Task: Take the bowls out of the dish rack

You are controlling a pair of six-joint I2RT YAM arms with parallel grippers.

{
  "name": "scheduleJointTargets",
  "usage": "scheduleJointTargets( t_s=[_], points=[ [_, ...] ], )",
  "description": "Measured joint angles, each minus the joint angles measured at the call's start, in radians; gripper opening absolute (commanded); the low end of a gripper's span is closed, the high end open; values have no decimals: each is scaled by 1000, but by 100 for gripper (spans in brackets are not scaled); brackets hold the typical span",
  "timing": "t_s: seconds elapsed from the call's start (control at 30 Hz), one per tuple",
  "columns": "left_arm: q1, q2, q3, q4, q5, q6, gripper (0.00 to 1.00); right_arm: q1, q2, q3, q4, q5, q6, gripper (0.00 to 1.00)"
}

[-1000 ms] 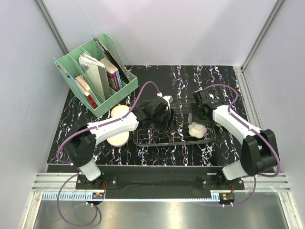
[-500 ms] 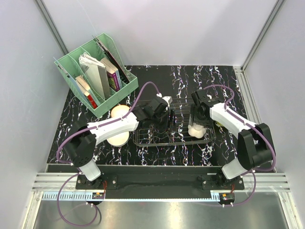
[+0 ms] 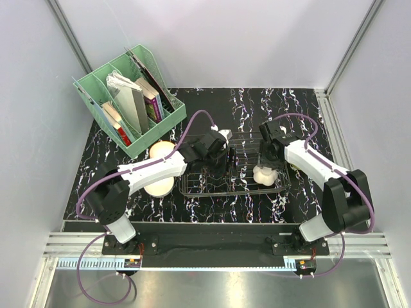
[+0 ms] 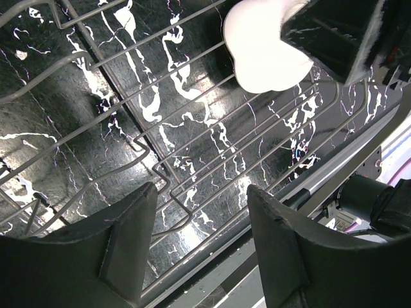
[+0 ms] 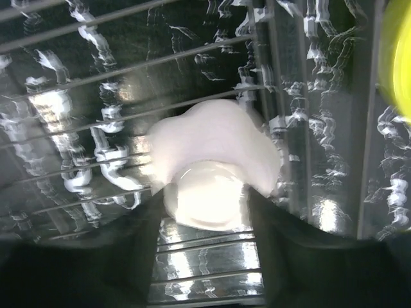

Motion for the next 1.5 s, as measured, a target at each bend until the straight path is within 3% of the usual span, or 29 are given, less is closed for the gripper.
scheduleJointTargets(
  t_s=[0.1, 0.2, 0.6, 1.3, 1.5],
  points=[
    [0, 0, 0, -1, 0, 0, 62, 3, -7, -1, 8, -17, 1, 82],
    [0, 0, 0, -3, 1, 0, 63, 3, -12, -5, 8, -17, 2, 84],
    [0, 5, 52, -11, 19, 4, 63, 3, -153, 11, -32, -10, 14, 85],
    [-11, 111, 149, -27, 45, 3, 64, 3, -49, -21, -43, -16, 9, 91],
    [-15, 113, 147, -33, 45, 3, 64, 3, 8, -21, -18, -16, 2, 88]
  ],
)
